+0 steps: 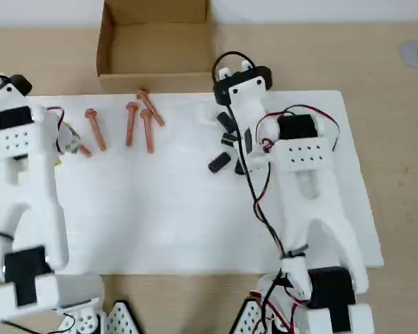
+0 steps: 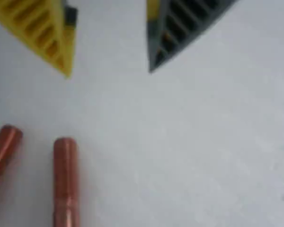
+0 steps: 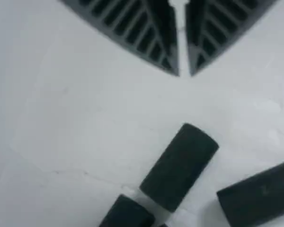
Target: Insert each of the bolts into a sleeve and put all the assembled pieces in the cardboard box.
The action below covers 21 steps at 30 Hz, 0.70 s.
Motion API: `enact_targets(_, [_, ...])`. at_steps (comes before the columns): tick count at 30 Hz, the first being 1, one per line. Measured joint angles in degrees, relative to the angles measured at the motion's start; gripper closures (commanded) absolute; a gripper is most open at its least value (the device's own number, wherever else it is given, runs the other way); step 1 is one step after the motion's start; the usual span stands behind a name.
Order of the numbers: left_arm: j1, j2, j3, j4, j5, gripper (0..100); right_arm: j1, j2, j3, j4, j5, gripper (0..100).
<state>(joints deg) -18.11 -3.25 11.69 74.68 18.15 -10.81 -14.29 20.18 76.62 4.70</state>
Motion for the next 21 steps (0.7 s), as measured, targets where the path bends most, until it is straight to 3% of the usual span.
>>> enact_targets(10, [0.3,15.1,-10.5,-1.4,7.5,88,-0.1,0.4,0.0,0.5,-0.2,98.8])
enact_targets(21, [0.3,17.1,-14.7,-2.5,1.8,88,-0.1,0.4,0.0,1.3,-1.7,98.8])
